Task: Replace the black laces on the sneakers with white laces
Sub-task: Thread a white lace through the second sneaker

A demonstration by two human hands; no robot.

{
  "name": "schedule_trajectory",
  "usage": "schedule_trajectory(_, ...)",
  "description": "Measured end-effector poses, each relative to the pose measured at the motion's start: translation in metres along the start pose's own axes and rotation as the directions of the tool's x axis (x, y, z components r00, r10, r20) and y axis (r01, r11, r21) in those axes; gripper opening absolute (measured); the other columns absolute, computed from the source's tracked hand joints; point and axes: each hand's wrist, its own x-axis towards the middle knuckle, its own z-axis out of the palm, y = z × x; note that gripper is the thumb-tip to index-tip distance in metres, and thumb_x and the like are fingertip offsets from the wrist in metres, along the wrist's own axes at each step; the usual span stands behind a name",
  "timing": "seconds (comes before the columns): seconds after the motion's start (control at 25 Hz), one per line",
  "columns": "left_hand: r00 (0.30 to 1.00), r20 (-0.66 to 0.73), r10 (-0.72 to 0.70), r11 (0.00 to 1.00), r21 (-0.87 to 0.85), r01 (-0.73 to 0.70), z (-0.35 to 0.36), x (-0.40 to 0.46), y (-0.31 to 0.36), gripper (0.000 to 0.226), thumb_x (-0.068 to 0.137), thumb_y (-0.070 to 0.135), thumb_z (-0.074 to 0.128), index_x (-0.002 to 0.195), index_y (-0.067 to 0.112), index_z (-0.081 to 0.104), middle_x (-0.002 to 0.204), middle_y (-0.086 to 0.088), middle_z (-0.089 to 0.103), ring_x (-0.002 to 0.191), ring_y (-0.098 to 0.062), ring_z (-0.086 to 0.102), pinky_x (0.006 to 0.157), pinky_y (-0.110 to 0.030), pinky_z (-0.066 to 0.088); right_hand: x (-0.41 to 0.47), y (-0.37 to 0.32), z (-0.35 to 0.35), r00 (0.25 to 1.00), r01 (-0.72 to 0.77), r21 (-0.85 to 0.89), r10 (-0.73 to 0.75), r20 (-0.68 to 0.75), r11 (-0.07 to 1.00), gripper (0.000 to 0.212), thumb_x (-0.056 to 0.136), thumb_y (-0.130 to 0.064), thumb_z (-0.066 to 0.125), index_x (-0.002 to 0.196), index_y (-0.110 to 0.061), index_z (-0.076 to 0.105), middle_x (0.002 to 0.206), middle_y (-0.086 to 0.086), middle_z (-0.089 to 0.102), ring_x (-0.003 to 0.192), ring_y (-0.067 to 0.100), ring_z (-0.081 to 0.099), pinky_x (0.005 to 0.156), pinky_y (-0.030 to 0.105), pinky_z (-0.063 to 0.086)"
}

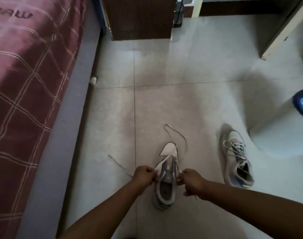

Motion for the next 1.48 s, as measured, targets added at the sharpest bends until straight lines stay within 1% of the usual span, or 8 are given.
schedule_trajectory(0.08, 0.999, 0.047, -0.010, 0.994, -0.106, 0.015, 0.010, -0.010, 0.009, 0.015, 0.092, 0.013, 0.059, 0.079, 0.004, 0.059, 0.067, -0.009, 0.059, 0.054, -0.015, 0.054, 0.047, -0.021, 0.039, -0.006, 0.010, -0.021, 1.000, -0.018, 0.132, 0.018, -0.002, 0.991, 0.014, 0.094, -0.011, 0.045, 0.085, -0.007, 0.056, 0.092, 0.016, 0.060, 0.049, 0.014, 0.037, 0.045, 0.022, 0.037)
schedule_trajectory(0.2, 0.971, 0.233, 0.055, 0.992, -0.119, -0.027, 0.019, -0.026, 0.030, 0.019, 0.094, 0.019, 0.056, 0.080, 0.007, 0.063, 0.066, -0.006, 0.058, 0.049, -0.011, 0.053, 0.044, -0.019, 0.041, -0.008, 0.001, -0.033, 0.970, -0.097, 0.469, -0.023, 0.244, 0.878, 0.019, 0.095, -0.015, 0.047, 0.086, -0.008, 0.063, 0.084, 0.012, 0.066, 0.036, 0.007, 0.026, 0.040, 0.019, 0.031)
schedule_trajectory(0.32, 0.951, 0.291, 0.103, 0.992, -0.101, -0.076, 0.029, -0.039, 0.040, 0.021, 0.094, 0.021, 0.055, 0.081, 0.008, 0.065, 0.064, -0.003, 0.059, 0.045, -0.006, 0.055, 0.044, -0.016, 0.044, -0.005, -0.016, -0.031, 0.938, -0.115, 0.539, -0.088, 0.336, 0.834, 0.022, 0.096, -0.012, 0.045, 0.084, -0.008, 0.062, 0.077, 0.002, 0.066, 0.030, 0.003, 0.031, 0.035, 0.012, 0.030)
schedule_trajectory(0.56, 0.966, 0.214, 0.147, 0.984, 0.062, -0.164, 0.010, -0.035, 0.036, 0.024, 0.097, 0.018, 0.050, 0.092, 0.003, 0.068, 0.065, -0.003, 0.059, 0.049, -0.011, 0.051, 0.048, -0.020, 0.043, 0.025, -0.068, -0.072, 0.976, 0.168, 0.558, -0.218, 0.025, 0.813, 0.019, 0.095, -0.008, 0.046, 0.084, -0.005, 0.061, 0.088, 0.007, 0.063, 0.028, 0.003, 0.028, 0.033, 0.012, 0.032)
schedule_trajectory(0.92, 0.997, 0.060, 0.053, 0.996, 0.073, -0.058, -0.016, -0.002, 0.009, 0.020, 0.097, 0.012, 0.049, 0.099, 0.000, 0.065, 0.080, -0.012, 0.067, 0.063, -0.018, 0.063, 0.060, -0.026, 0.056, 0.044, -0.140, -0.100, 0.853, 0.515, 0.485, -0.478, -0.209, 0.707, 0.012, 0.092, -0.011, 0.056, 0.087, -0.012, 0.067, 0.084, 0.003, 0.057, 0.035, 0.003, 0.040, 0.048, 0.018, 0.051)
schedule_trajectory(1.12, 0.985, 0.148, -0.088, 0.949, -0.286, 0.128, -0.012, 0.008, 0.009, 0.020, 0.096, 0.003, 0.046, 0.110, -0.007, 0.056, 0.078, -0.015, 0.062, 0.065, -0.022, 0.060, 0.056, -0.025, 0.054, 0.068, -0.082, -0.068, 0.978, 0.163, 0.355, -0.199, 0.068, 0.920, 0.019, 0.095, -0.013, 0.051, 0.107, -0.005, 0.064, 0.073, 0.010, 0.052, 0.058, 0.016, 0.050, 0.055, 0.025, 0.046)
schedule_trajectory(1.28, 0.959, 0.281, -0.023, 0.939, -0.324, 0.117, 0.005, 0.006, 0.031, 0.020, 0.097, 0.006, 0.046, 0.108, -0.004, 0.059, 0.076, -0.012, 0.062, 0.057, -0.016, 0.058, 0.053, -0.022, 0.052, 0.064, -0.034, -0.031, 0.845, -0.160, 0.358, -0.059, 0.531, 0.920, 0.016, 0.095, -0.015, 0.047, 0.092, -0.010, 0.062, 0.074, 0.009, 0.066, 0.049, 0.010, 0.050, 0.048, 0.020, 0.047)
schedule_trajectory(1.48, 0.957, 0.291, -0.007, 0.962, -0.259, 0.086, 0.015, 0.003, 0.031, 0.018, 0.096, 0.011, 0.050, 0.099, -0.001, 0.063, 0.075, -0.012, 0.066, 0.060, -0.017, 0.062, 0.056, -0.024, 0.055, 0.061, -0.049, -0.031, 0.893, -0.059, 0.442, -0.151, 0.423, 0.895, 0.020, 0.095, -0.011, 0.047, 0.088, -0.008, 0.064, 0.073, -0.003, 0.070, 0.037, 0.003, 0.041, 0.045, 0.015, 0.045)
